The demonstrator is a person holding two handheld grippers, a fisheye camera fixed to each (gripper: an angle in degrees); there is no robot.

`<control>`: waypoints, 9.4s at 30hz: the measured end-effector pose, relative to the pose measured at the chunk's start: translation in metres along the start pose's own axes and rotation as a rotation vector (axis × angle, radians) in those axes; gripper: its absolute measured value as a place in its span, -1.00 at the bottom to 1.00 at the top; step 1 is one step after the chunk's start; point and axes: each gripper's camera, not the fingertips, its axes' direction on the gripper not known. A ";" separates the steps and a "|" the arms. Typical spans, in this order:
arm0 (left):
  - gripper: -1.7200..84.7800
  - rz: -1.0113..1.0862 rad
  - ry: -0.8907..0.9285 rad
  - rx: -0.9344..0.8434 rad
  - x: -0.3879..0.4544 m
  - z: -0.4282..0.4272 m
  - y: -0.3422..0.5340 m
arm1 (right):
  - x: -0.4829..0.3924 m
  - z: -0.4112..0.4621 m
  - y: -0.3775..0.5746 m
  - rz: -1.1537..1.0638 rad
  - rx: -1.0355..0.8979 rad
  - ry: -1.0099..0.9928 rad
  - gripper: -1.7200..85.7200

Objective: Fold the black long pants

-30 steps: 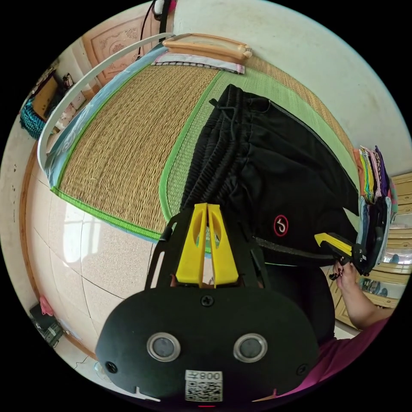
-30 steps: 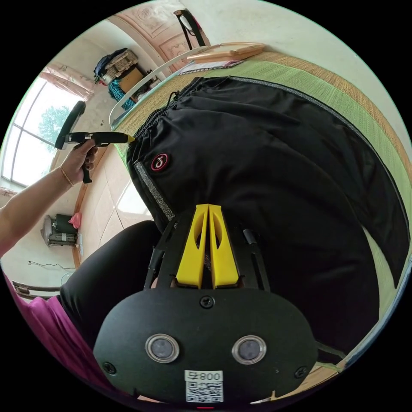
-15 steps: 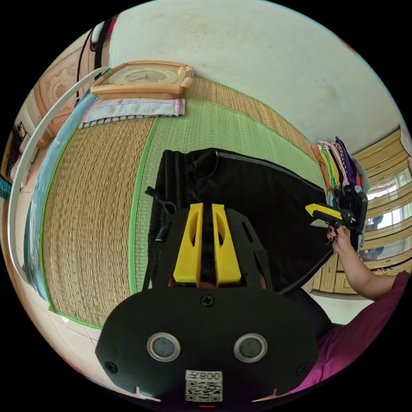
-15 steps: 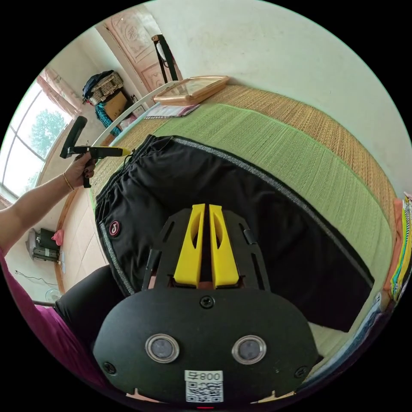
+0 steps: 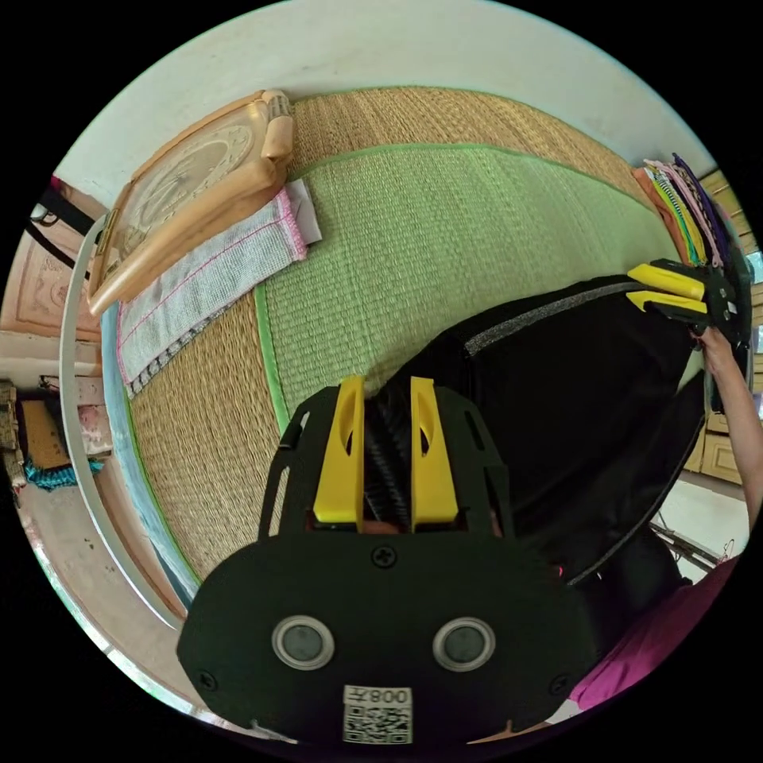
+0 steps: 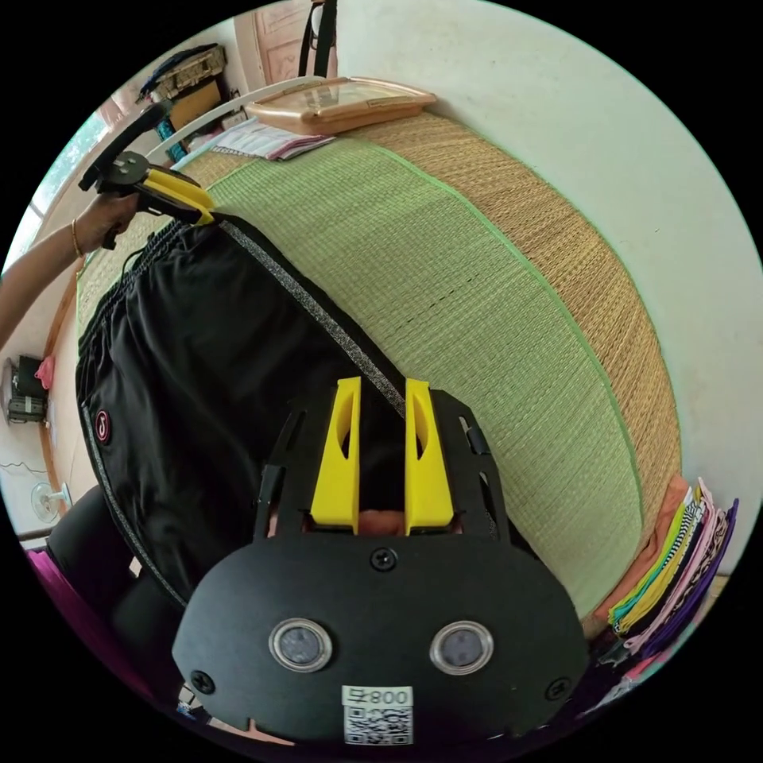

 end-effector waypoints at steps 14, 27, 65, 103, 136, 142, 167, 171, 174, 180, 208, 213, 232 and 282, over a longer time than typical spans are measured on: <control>-0.91 -0.011 0.025 0.059 0.057 -0.028 -0.034 | -0.015 -0.003 -0.005 0.014 -0.073 -0.009 -0.92; -0.92 0.029 0.001 0.221 0.118 -0.168 0.023 | -0.056 -0.122 0.064 0.070 0.169 0.012 -0.95; -0.93 -0.012 0.017 -0.033 0.179 -0.108 0.293 | -0.249 -0.044 0.194 -0.096 0.045 -0.211 -0.94; -0.95 -0.074 0.317 0.048 0.228 -0.027 0.467 | -0.176 0.068 0.199 0.067 -0.004 -0.346 -0.86; -0.87 0.282 0.707 0.022 0.492 0.130 0.429 | 0.187 0.155 0.193 0.686 -0.061 -0.075 -0.77; -0.88 0.303 0.669 0.033 0.525 0.153 0.436 | 0.193 0.187 0.211 0.688 -0.107 -0.032 -0.79; -0.95 0.440 0.488 0.087 0.717 0.217 0.472 | 0.188 0.130 0.638 0.960 0.510 -0.320 -0.94; -0.95 0.490 0.423 0.029 0.767 0.251 0.474 | 0.161 0.175 0.755 1.131 0.550 -0.384 -0.94; -0.95 0.518 0.382 -0.043 0.802 0.284 0.475 | 0.142 0.227 0.829 1.263 0.542 -0.476 -0.94; -0.95 0.522 0.418 -0.078 0.847 0.314 0.480 | 0.115 0.307 0.928 1.389 0.571 -0.632 -0.94; -0.90 0.856 0.313 -0.033 1.287 0.488 0.214 | 0.055 0.460 1.098 1.434 0.750 -0.830 -0.95; -0.93 0.834 0.369 0.031 1.297 0.487 0.220 | 0.047 0.460 1.105 1.393 0.791 -0.843 -0.95; -0.95 0.805 0.415 0.083 1.340 0.509 0.218 | 0.026 0.451 1.124 1.301 0.864 -0.851 -0.95; -0.96 0.788 0.441 0.026 1.274 0.490 0.185 | 0.026 0.319 0.983 1.261 0.503 -0.351 -0.93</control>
